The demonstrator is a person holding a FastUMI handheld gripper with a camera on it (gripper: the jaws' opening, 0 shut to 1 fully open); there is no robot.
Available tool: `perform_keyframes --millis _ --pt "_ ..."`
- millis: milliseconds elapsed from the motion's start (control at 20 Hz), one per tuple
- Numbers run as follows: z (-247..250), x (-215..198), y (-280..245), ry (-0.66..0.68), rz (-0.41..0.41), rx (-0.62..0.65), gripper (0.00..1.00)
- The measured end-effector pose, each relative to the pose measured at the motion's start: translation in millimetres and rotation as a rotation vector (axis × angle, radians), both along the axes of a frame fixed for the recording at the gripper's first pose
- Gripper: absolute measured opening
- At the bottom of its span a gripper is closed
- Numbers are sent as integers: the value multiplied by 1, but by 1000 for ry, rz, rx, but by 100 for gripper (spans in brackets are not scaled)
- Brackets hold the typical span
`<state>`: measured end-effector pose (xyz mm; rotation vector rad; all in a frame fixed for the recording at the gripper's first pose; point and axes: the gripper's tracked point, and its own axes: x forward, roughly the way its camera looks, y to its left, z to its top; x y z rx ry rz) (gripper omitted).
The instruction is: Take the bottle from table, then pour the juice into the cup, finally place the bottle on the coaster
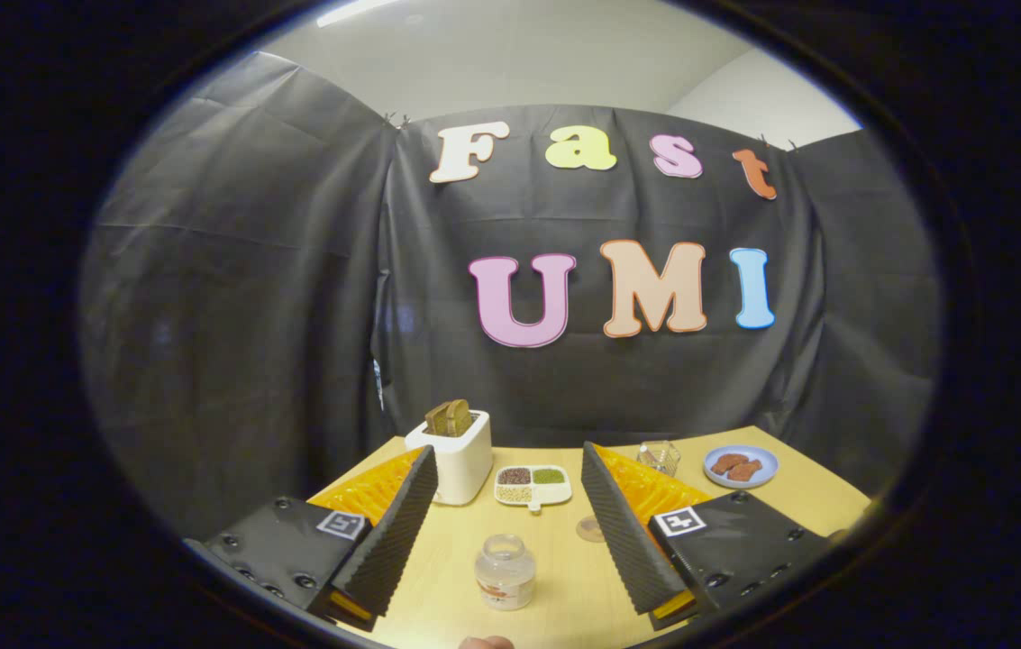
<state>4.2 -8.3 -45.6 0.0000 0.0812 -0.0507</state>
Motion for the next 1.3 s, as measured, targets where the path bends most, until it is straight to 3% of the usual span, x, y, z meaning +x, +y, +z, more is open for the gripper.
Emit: perform_keyframes --millis 850,1300 --pt "-184 8 -12 388 -57 71 98" --pt "-224 19 -14 452 -62 62 98"
